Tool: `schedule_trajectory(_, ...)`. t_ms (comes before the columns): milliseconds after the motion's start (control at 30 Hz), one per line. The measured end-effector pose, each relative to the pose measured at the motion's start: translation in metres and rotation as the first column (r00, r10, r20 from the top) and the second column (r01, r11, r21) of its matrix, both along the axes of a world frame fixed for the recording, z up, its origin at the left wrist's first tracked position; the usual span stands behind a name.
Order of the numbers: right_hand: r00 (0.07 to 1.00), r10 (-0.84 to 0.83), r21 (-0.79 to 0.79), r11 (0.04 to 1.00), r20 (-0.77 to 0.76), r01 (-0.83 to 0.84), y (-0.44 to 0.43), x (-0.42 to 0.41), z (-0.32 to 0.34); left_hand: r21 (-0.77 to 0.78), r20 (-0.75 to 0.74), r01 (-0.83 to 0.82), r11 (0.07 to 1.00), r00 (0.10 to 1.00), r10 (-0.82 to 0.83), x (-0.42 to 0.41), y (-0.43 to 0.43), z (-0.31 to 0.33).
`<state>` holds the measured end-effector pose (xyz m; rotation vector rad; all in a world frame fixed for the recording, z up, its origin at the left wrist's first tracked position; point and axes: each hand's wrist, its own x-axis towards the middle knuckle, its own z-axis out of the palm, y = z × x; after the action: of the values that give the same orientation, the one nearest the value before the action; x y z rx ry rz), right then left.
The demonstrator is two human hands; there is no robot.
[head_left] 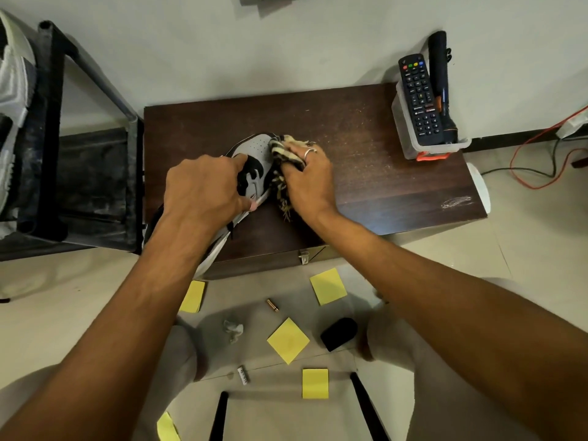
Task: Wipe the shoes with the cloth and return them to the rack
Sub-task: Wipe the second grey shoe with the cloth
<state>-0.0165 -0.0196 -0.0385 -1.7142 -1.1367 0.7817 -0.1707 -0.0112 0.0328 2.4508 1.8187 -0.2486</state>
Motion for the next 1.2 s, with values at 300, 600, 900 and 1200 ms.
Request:
schedule_trajectory(300,0.962,0.202,-0.101,0.97,-0.183,-0.223,-0.048,-0.015,-0.01,0.007,0.046,-0.019,1.0,0.999,0.019,-0.001,0.0,0.001)
schedule_trajectory(600,0.997,0.048,-0.028,0.998,-0.061,-0.05,-0.022,0.0,0.009,0.006,0.105,-0.021,1.0,0.994,0.02,-0.003,0.0,0.0)
schedule_trajectory(900,0.982,0.188,-0.072,0.979,-0.018,-0.189,-0.028,-0.007,0.001,0.03,0.116,-0.044,0.999,0.992,0.04,-0.003,0.001,-0.003)
schedule_trajectory(1200,0.995,0.103,-0.029,0.994,-0.009,-0.103,-0.009,0.01,0.015,0.035,0.099,-0.048,0.998,0.994,0.044,-0.003,0.0,-0.003)
